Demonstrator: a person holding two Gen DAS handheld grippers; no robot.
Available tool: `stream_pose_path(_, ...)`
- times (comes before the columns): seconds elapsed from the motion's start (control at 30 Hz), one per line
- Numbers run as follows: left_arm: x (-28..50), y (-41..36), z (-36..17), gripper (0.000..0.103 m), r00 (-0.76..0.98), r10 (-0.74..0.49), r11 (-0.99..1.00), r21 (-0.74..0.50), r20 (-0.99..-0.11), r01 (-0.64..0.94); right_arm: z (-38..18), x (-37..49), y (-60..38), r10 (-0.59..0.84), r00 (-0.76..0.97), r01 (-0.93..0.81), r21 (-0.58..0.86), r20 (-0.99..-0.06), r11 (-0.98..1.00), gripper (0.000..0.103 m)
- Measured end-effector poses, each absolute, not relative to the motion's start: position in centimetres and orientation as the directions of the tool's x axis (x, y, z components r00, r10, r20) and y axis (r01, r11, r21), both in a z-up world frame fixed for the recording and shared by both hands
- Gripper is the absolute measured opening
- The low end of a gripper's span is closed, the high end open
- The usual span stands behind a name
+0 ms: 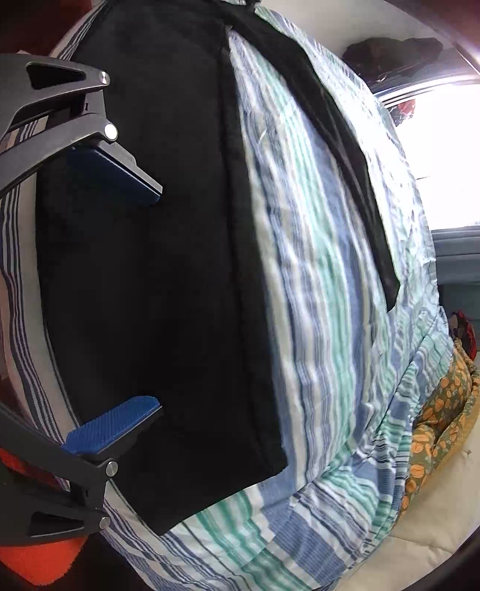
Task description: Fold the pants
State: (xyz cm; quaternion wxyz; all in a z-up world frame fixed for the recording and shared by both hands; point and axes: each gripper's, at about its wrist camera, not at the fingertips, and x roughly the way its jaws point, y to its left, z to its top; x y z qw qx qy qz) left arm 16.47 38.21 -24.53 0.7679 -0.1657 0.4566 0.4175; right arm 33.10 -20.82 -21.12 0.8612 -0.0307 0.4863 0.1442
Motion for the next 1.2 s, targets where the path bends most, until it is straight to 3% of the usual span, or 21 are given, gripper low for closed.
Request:
stream_pose_path(0.07,15.1,38.1,-26.1,0.102,0.315,0.499,0.606,0.066,-0.807,-0.792,-19.3,35.0,-17.5,0.277,0.467,-0.376,0.095,-0.839,0.922,0.103)
stream_pose_path(0.2,14.4,37.4,-25.9,0.102,0.327,0.535,0.602,0.080,-0.779,-0.794,-16.6,40.8,-6.9,0.453,0.411,-0.594,0.145,-0.791,0.792,0.103)
stream_pose_path(0.37,14.2,37.4,-26.1,0.102,0.341,0.540,0.602,0.070,-0.769,-0.796,-19.6,46.9,9.4,0.647,0.193,-0.807,0.256,-0.738,0.532,0.103)
stream_pose_path(0.43,13.8,37.1,-26.0,0.102,0.346,0.544,0.601,0.067,-0.764,-0.796,-23.1,49.4,14.0,0.612,0.116,-0.825,0.267,-0.783,0.499,0.101)
stream_pose_path(0.5,13.7,36.9,-26.2,0.102,0.349,0.546,0.601,0.066,-0.762,-0.796,-25.8,52.1,15.5,0.535,0.149,-0.823,0.195,-0.832,0.533,0.098)
stream_pose_path(0.67,14.1,37.8,-27.3,0.102,0.359,0.555,0.598,0.061,-0.750,-0.799,-28.3,63.4,6.4,0.408,0.336,-0.705,0.061,-0.849,0.707,0.097)
stream_pose_path(0.87,14.9,37.7,-27.1,0.102,0.357,0.562,0.595,0.065,-0.746,-0.801,-27.7,75.5,-14.0,0.077,0.476,-0.145,0.008,-0.876,0.989,0.098)
stream_pose_path(0.9,14.9,37.7,-27.1,0.102,0.356,0.564,0.594,0.066,-0.745,-0.802,-26.7,75.6,-16.1,0.118,0.508,-0.121,0.066,-0.853,0.991,0.097)
stream_pose_path(0.97,15.0,37.7,-27.1,0.102,0.355,0.565,0.593,0.067,-0.744,-0.802,-25.1,74.9,-18.6,0.340,0.521,-0.165,0.298,-0.783,0.940,0.097)
stream_pose_path(1.07,15.0,37.8,-27.1,0.103,0.354,0.567,0.592,0.069,-0.744,-0.803,-26.3,73.9,-19.2,0.696,0.372,-0.179,0.689,-0.614,0.703,0.095)
stream_pose_path(1.13,15.1,37.8,-27.1,0.103,0.354,0.567,0.592,0.069,-0.744,-0.803,-28.1,73.3,-16.9,0.736,0.285,-0.144,0.731,-0.615,0.667,0.092)
stream_pose_path(1.2,15.1,37.8,-27.2,0.102,0.355,0.567,0.592,0.068,-0.744,-0.803,-29.7,73.5,-15.4,0.698,0.258,-0.134,0.691,-0.668,0.711,0.077)
